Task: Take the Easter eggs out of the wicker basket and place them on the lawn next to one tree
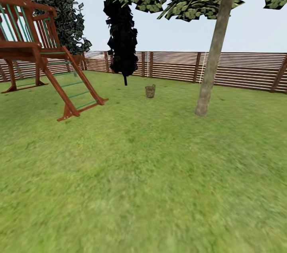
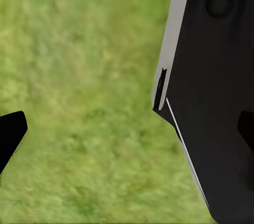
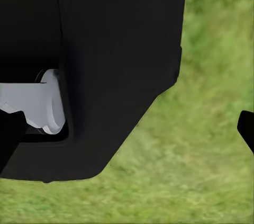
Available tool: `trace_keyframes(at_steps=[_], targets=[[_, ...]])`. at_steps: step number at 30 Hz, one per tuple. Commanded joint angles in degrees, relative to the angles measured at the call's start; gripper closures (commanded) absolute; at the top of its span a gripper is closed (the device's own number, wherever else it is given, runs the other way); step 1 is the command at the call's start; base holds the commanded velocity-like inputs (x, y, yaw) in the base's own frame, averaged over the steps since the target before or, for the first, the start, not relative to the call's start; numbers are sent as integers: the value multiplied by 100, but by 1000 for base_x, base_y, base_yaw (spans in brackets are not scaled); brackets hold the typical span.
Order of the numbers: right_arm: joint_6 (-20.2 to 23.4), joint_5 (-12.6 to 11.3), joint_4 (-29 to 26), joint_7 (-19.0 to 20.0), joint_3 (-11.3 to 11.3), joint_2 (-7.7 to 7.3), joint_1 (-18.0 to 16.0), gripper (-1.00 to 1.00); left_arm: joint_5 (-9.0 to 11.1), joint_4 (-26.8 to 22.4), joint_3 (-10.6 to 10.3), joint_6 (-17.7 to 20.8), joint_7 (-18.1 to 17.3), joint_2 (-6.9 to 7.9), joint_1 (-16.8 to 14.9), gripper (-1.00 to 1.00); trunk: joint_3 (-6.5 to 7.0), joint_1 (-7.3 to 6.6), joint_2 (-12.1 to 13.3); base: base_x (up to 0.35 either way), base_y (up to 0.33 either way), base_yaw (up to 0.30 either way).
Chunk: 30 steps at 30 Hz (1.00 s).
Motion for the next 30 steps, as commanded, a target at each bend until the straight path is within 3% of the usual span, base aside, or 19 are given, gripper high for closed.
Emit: trace_keyframes(at_steps=[1, 30], targets=[[-16, 2, 3, -5, -4, 0, -2, -100, 36, -3, -10, -15, 5, 0, 0, -100, -8, 6, -9, 311, 100, 0], [-16, 2, 3, -2, -4, -1, -2, -100, 36, -5, -10, -15, 7, 0, 0, -100, -8, 6, -9, 312, 97, 0]])
